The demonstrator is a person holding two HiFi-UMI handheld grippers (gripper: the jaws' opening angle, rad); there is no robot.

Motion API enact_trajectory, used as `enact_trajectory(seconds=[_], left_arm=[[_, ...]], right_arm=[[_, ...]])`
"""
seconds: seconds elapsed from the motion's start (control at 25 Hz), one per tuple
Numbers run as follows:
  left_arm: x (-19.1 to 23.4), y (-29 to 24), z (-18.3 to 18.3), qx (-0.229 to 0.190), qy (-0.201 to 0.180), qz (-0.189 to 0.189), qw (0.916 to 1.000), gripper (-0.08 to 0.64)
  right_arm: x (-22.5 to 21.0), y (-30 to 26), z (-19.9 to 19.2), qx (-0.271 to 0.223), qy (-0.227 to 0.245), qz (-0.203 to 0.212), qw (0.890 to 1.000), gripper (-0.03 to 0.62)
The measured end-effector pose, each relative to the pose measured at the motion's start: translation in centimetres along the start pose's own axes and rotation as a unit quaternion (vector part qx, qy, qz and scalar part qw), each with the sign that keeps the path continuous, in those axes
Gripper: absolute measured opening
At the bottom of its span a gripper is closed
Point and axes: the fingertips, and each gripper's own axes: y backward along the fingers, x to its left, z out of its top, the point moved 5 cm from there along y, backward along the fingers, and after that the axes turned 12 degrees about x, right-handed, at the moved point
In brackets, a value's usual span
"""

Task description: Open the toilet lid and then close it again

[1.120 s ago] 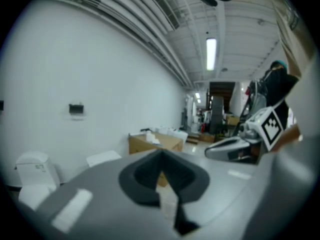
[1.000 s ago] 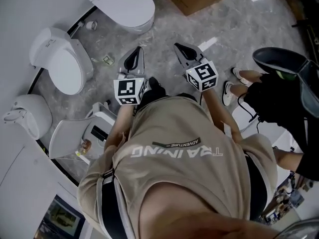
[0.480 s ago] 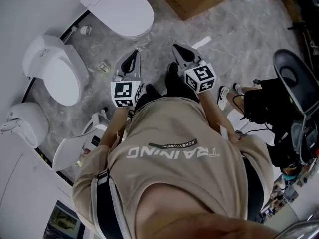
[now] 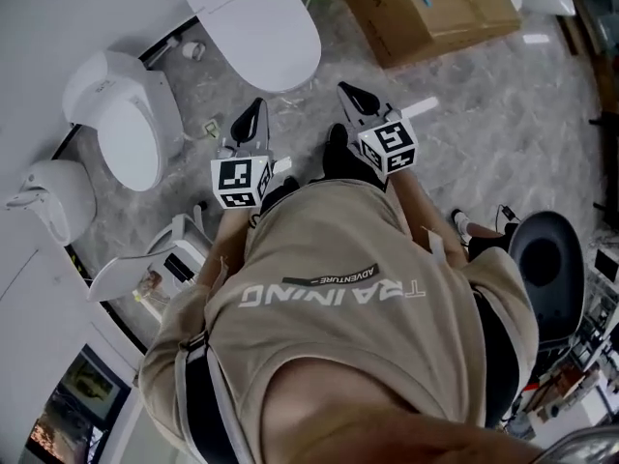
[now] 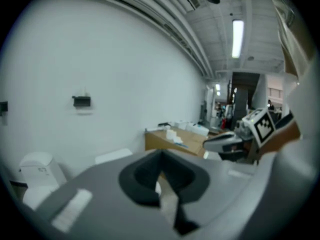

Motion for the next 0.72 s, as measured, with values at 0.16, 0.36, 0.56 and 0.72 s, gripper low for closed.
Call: enact_trajectory(seconds=[0.16,0.36,0.56,0.72], left_arm=[[-1.6,-2.9,2.7,0.001,-0.012,0.024,0.9996,0.005],[-1.4,-5.2,3.9,0.007,0.042,0.053,0.9977,0.005],[0.7,-6.0,3.6,0.031,0.064,0.074,0.9947,0.005],[1.9,-6.3,2.6,0.044,0.066,0.078,0.9938,0.005]], right_arm=[[-5.4,-1.6,2.0,-0.002,0.003,0.019,1.000,0.012],[-7.5,-3.7,2.6,0.019,0.027,0.070,0.997,0.013],[-8.1,-5.9,1.8,0.042,0.023,0.096,0.994,0.014],[-7.3,-7.6,0.2,0.064,0.020,0.113,0.991,0.014]])
